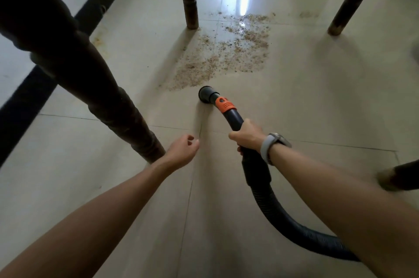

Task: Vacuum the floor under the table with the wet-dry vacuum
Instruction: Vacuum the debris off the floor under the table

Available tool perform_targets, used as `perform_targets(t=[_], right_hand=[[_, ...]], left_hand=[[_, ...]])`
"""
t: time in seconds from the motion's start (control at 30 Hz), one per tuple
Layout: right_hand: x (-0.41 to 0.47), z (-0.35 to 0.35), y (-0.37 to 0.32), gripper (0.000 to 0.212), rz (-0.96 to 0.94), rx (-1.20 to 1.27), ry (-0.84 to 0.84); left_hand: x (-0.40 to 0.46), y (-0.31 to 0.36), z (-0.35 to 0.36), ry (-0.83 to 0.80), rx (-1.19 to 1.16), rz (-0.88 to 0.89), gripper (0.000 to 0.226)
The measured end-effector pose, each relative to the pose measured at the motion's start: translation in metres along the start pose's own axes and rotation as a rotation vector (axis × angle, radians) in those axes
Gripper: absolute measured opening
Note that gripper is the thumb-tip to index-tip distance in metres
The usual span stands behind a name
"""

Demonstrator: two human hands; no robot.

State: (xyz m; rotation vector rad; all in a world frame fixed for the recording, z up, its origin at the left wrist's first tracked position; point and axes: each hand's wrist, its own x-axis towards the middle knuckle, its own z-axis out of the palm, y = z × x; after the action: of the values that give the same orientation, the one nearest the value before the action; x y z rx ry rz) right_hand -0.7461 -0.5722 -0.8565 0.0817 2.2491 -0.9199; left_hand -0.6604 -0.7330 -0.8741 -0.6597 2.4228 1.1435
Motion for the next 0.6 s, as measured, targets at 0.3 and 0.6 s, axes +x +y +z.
perform_targets(t=[0.3,0.6], right_hand=[[-0.02,0.056,0.02,0.038,-0.106,-0.048,-0.282],[-0.039,0.047,0.055,0.045,-0.199,0.017,-0.394]], left_hand=[[0.02,0.016,0.0,-0.069,-0.8,-0.275,0.041],[0.035,0.022,-0.003,0.2,-1.026,-0.281,0.04]])
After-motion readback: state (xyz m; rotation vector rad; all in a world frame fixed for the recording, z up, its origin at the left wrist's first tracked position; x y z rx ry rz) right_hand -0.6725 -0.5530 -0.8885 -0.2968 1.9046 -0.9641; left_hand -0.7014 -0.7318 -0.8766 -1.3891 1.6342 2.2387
